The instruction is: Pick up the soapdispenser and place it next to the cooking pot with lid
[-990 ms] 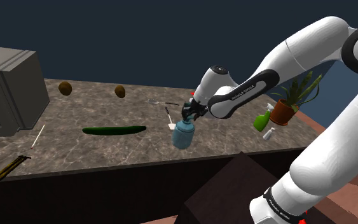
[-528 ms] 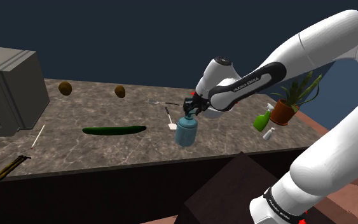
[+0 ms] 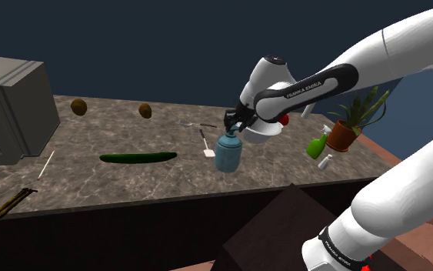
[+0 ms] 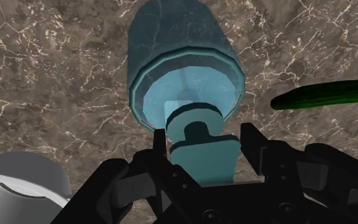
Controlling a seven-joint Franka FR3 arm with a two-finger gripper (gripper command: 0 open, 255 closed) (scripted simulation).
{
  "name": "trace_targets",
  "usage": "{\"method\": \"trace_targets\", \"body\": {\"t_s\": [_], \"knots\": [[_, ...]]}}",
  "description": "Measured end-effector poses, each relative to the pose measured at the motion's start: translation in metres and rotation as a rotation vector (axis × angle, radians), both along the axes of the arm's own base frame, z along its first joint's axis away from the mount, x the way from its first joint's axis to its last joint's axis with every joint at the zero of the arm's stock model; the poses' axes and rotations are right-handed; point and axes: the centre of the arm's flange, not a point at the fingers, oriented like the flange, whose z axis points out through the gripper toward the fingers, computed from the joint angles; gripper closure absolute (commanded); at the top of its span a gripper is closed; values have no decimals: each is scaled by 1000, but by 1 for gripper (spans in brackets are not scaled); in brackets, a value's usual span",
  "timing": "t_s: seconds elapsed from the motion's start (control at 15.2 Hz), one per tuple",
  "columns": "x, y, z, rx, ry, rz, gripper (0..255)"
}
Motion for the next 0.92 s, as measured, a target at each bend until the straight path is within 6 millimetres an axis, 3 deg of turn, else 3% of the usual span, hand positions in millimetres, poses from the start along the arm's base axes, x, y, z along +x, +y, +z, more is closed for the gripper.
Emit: {"method": "trace_targets", "body": {"t_s": [0.92], "knots": [[-1,0,74,0,0,0,255]]}}
